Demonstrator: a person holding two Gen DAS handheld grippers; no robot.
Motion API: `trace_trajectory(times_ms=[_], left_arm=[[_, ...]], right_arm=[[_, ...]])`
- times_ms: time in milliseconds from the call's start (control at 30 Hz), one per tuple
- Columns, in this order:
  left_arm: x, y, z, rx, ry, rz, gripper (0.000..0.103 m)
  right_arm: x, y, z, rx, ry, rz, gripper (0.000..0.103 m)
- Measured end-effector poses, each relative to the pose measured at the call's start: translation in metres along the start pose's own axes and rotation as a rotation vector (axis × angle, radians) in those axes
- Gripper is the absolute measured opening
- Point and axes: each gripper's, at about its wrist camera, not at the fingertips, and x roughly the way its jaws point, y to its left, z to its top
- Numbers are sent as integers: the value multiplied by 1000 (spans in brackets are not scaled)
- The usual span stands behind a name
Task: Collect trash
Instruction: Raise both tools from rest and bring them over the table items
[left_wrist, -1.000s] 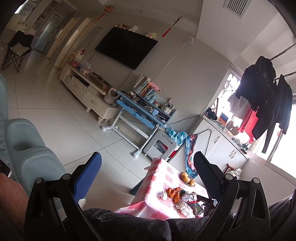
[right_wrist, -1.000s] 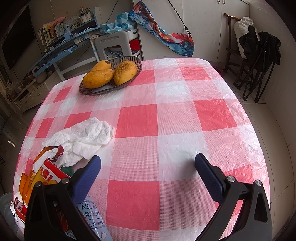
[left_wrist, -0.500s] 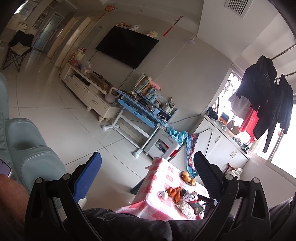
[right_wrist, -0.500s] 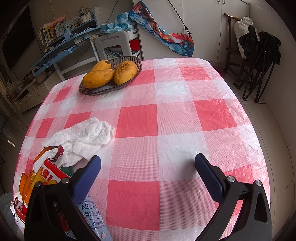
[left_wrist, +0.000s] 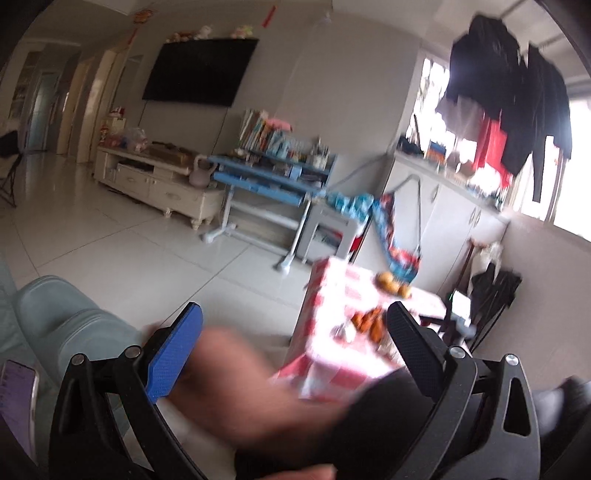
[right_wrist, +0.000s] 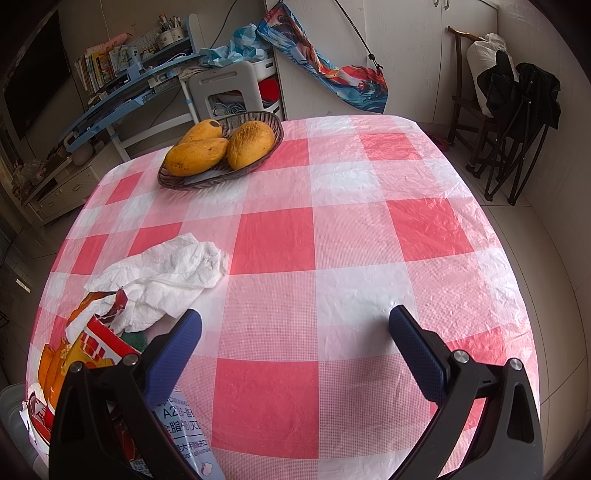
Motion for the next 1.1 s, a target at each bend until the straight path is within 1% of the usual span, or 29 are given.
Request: trace_trajectory(times_ms=[67, 167, 200, 400, 500, 567, 767, 900, 1100], left_arm=[[7, -10, -5, 44, 48, 17, 95], [22, -31, -14, 139, 104, 72, 96], [27, -36, -16, 154, 120, 85, 96], [73, -73, -13, 167, 260, 82, 96], [97, -94, -15, 207, 302, 81, 95], [113, -109, -16, 240, 322, 87, 95], [151, -160, -15, 370, 332, 88, 96], [178, -187, -24, 417, 374, 77, 96], [202, -204, -35, 452, 415, 60, 96]], right_arm=[[0, 0, 0, 0, 0, 0, 97], [0, 0, 0, 0, 0, 0, 97], [0, 0, 0, 0, 0, 0, 97], [0, 0, 0, 0, 0, 0, 97], [0, 0, 0, 0, 0, 0, 97], [0, 0, 0, 0, 0, 0, 97], [0, 0, 0, 0, 0, -1, 97], [0, 0, 0, 0, 0, -1, 97], [2, -1, 1, 0, 0, -1, 97]])
